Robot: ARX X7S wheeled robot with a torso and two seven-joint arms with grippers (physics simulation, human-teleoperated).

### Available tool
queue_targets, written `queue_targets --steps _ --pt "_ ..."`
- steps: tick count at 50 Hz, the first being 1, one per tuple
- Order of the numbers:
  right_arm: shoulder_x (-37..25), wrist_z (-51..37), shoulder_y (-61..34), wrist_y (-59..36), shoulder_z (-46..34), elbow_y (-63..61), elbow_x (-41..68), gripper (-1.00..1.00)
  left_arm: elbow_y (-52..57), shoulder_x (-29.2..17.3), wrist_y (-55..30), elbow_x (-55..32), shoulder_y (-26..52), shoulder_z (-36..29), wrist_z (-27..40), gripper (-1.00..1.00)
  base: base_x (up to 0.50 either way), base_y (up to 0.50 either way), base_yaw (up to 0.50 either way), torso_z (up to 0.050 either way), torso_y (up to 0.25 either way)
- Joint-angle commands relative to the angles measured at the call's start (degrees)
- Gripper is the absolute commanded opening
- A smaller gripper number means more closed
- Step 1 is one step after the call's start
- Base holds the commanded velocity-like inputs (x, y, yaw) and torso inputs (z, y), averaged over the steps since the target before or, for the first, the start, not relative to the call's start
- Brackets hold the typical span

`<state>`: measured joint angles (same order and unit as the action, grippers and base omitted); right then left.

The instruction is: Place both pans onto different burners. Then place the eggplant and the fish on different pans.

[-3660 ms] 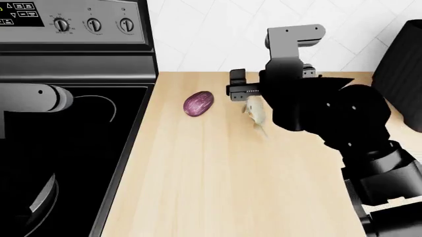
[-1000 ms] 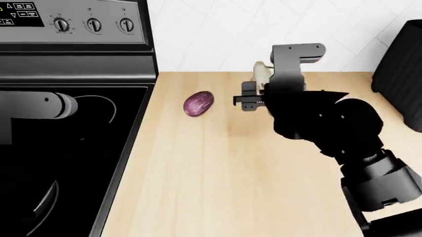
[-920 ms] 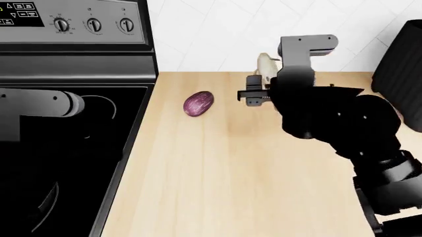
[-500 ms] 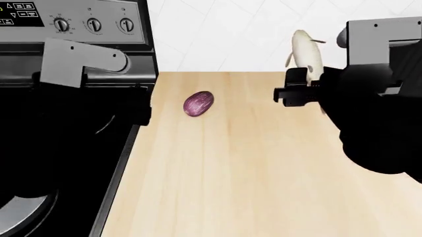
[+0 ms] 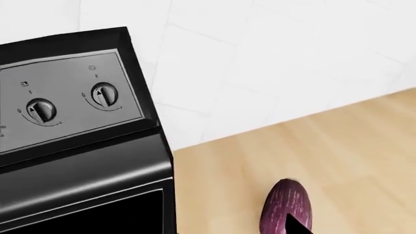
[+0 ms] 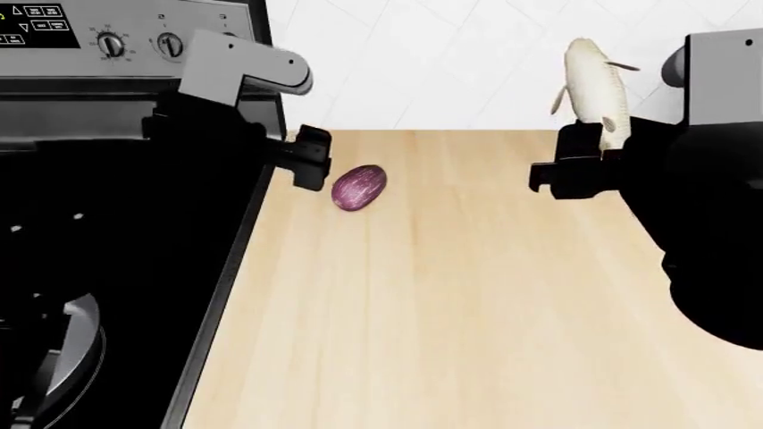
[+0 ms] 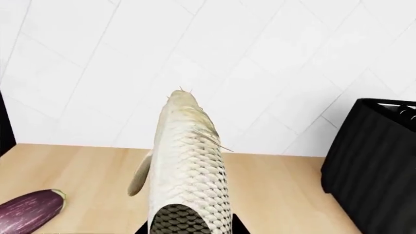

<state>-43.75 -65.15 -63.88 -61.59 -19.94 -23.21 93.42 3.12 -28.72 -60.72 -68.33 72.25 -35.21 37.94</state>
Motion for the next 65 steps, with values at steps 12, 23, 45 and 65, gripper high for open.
queue_targets --steps 12,23,45,65 --pt "-0.2 -1.3 -0.7 -0.5 -0.4 -0.9 0.6 -1.00 -11.0 5.6 5.1 6.4 2.5 -4.6 -8.6 1.00 0.00 0.00 0.00 0.000 0.000" --pt "0.3 -1.5 -1.0 -0.5 -1.0 -1.0 0.5 -1.00 -10.5 6.6 5.3 6.2 1.8 -5.3 -8.8 1.00 0.00 0.00 0.00 0.000 0.000" --pt "0.8 -0.9 -0.8 -0.2 -1.9 -0.9 0.1 -1.00 -14.3 8.3 6.8 8.3 1.4 -7.8 -11.4 1.00 0.00 0.00 0.00 0.000 0.000" --pt "0.4 0.7 1.0 1.1 -1.7 -1.2 -1.1 -1.00 -20.8 11.9 9.7 11.5 2.0 -10.2 -13.8 1.00 0.00 0.00 0.00 0.000 0.000"
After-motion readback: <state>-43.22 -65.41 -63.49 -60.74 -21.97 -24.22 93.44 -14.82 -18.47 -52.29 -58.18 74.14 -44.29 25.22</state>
